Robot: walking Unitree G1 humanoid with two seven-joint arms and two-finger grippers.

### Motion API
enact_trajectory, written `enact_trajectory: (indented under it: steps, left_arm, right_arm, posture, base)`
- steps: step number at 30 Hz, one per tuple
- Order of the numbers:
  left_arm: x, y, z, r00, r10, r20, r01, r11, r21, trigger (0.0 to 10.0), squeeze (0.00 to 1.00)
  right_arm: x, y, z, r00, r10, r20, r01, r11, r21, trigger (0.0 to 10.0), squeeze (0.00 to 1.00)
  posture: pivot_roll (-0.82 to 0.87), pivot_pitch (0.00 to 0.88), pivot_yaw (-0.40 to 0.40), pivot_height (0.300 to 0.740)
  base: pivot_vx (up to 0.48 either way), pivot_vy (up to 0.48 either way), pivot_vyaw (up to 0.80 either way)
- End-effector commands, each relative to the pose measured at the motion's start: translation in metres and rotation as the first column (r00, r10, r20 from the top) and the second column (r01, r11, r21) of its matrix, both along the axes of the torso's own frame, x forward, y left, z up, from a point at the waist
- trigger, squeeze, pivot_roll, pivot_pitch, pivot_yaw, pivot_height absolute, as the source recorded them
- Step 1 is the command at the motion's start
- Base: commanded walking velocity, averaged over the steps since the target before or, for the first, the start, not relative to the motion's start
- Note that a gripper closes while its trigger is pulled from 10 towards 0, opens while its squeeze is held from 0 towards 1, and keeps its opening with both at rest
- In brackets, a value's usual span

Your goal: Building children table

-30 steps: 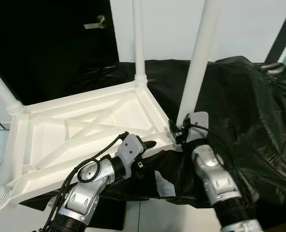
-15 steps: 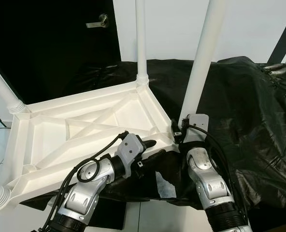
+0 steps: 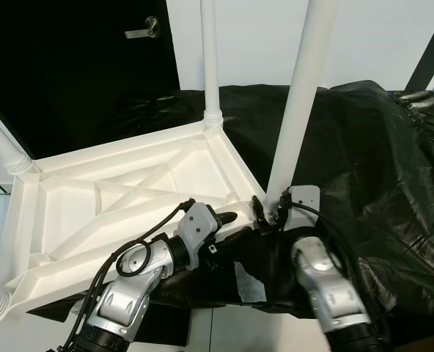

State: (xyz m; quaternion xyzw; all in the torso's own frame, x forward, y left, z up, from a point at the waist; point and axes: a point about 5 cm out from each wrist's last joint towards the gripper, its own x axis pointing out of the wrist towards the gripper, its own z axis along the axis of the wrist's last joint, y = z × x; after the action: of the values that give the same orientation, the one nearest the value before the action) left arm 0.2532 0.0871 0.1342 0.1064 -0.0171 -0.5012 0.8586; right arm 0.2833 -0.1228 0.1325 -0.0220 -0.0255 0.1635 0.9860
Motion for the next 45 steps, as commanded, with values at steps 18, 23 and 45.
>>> enact_trajectory:
  steps: [18, 23, 45]
  left_arm:
    - [-0.001, -0.003, 0.001, 1.0, -0.025, 0.0, 0.025, 1.0, 0.012, 10.0, 0.0]
    - [-0.003, -0.003, -0.001, 1.0, -0.024, -0.006, 0.024, 1.0, 0.012, 10.0, 0.0]
    - [0.011, -0.008, 0.008, 1.0, -0.011, 0.029, 0.011, 1.0, 0.0, 10.0, 0.0]
  right_arm:
    - [0.027, 0.005, 0.003, 0.912, 0.408, -0.042, -0.408, 0.894, -0.187, 0.0, 0.0]
    - [0.026, 0.003, -0.001, 0.904, 0.423, -0.06, -0.426, 0.885, -0.19, 0.0, 0.0]
    - [0.02, 0.001, -0.018, 0.986, -0.136, -0.097, 0.133, 0.99, -0.043, 10.0, 0.0]
  posture:
    - [-0.02, 0.0, 0.043, 0.74]
    - [-0.02, 0.0, 0.042, 0.74]
    - [-0.07, 0.0, 0.059, 0.74]
  base:
    - [0.0, 0.0, 0.0]
    - [0.0, 0.0, 0.0]
    - [0.0, 0.0, 0.0]
